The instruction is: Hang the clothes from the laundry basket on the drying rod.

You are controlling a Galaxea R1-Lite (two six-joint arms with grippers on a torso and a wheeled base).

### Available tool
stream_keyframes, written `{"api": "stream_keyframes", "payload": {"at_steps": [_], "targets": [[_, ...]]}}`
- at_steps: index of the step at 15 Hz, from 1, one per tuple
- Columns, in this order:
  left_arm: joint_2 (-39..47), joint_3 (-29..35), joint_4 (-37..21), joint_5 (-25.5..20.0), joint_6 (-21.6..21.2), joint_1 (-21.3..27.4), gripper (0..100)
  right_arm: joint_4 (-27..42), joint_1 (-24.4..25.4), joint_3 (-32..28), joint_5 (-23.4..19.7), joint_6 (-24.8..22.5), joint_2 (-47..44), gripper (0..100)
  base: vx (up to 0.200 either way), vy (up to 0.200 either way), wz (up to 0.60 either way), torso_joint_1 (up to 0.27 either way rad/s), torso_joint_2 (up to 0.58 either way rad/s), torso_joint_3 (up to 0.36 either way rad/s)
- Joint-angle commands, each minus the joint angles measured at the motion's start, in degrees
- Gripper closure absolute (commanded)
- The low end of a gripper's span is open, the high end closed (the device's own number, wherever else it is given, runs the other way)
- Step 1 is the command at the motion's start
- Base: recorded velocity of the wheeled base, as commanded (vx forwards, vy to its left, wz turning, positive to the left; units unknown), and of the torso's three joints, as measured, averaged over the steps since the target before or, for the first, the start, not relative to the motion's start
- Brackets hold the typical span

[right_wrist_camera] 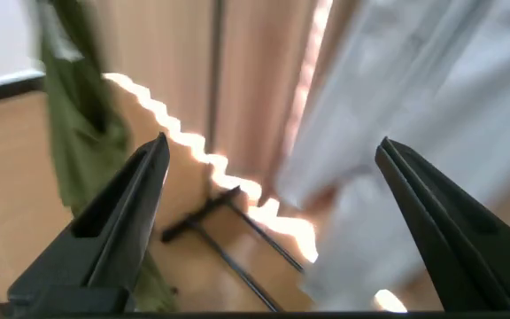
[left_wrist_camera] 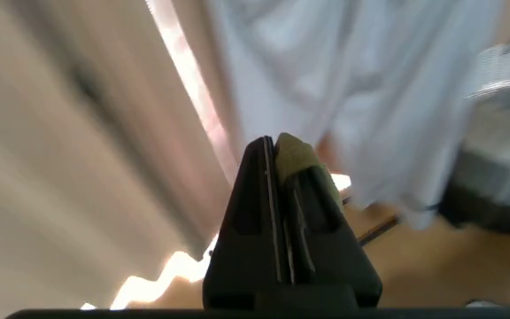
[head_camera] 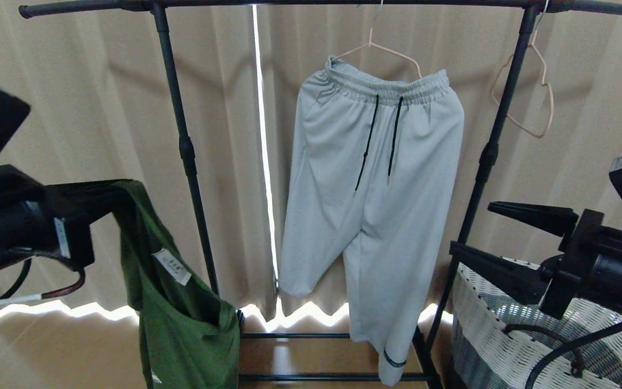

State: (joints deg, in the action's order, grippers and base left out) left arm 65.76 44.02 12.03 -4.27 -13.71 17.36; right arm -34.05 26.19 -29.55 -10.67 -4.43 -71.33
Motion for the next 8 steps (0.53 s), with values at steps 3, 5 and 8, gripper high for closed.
{"api": "stream_keyframes", "payload": {"at_steps": [3, 5, 8], "targets": [[-21.02, -18.36, 0.01, -0.57, -0.08, -18.5, 100, 0.03, -5.71, 9.16, 11.81, -4.19, 8.57, 0, 0.0, 0.0, 0.0, 0.0, 0.0, 0.0], [-27.88, -25.39, 0.01, -0.66, -0.08, -24.13, 100, -0.05, -6.15, 14.43, 15.32, -4.01, 12.88, 0, 0.0, 0.0, 0.0, 0.0, 0.0, 0.0], [-33.5, -30.13, -0.34, -0.74, 0.36, -25.53, 100, -0.14, -7.73, 22.26, 17.43, -4.19, 20.97, 0, 0.0, 0.0, 0.0, 0.0, 0.0, 0.0]]}}
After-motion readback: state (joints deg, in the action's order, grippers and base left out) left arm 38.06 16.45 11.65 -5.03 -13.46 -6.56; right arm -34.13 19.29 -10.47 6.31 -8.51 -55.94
